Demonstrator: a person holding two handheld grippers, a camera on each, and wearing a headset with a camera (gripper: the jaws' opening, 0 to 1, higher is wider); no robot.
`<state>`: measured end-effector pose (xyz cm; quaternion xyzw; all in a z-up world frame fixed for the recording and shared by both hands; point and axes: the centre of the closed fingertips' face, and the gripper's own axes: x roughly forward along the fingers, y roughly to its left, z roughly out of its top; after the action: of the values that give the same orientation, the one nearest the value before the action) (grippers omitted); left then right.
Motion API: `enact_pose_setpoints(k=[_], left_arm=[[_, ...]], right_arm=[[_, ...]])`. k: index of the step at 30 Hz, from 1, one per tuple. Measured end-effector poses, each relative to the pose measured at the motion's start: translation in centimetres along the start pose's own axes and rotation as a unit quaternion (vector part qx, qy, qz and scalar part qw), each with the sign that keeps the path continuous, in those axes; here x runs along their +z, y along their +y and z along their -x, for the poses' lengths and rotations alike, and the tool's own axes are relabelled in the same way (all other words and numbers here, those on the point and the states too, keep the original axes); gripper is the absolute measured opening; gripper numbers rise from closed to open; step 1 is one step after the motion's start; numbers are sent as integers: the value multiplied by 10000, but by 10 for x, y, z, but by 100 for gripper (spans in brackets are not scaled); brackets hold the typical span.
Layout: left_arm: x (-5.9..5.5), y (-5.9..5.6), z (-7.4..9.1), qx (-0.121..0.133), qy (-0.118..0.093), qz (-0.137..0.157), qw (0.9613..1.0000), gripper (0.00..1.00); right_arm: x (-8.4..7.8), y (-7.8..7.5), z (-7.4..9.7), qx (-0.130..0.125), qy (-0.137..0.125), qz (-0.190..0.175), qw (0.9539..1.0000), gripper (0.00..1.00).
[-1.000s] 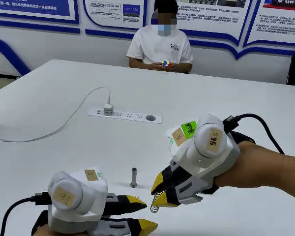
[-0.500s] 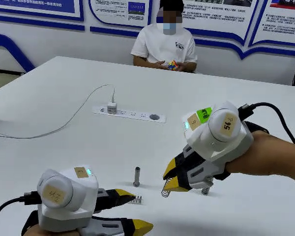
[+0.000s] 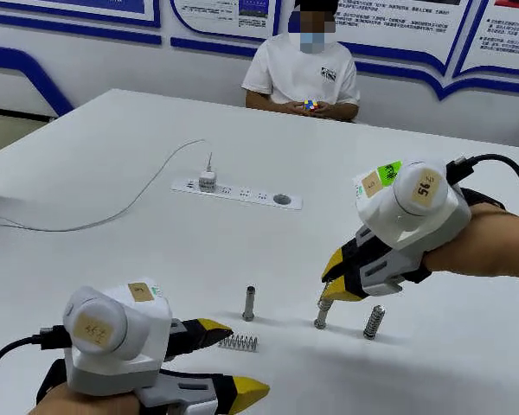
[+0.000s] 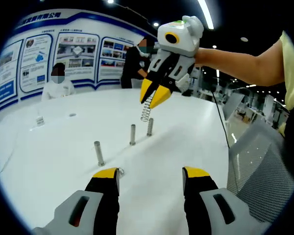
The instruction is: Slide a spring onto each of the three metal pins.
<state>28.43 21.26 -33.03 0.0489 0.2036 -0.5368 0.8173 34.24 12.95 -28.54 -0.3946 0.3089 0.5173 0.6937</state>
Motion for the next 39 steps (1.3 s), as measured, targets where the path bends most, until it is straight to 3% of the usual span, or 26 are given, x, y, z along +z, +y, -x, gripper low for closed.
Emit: enact_pose_setpoints(k=[23,39], left_arm=[[-6,4,7,142,65,119,9998,53],[-10,6,10,178,90,167,9997,52]], right_arm=[[-20,-26,-23,-24,166,-303,9994,12],[-27,-29,-32,86,242,-345,9991,12]])
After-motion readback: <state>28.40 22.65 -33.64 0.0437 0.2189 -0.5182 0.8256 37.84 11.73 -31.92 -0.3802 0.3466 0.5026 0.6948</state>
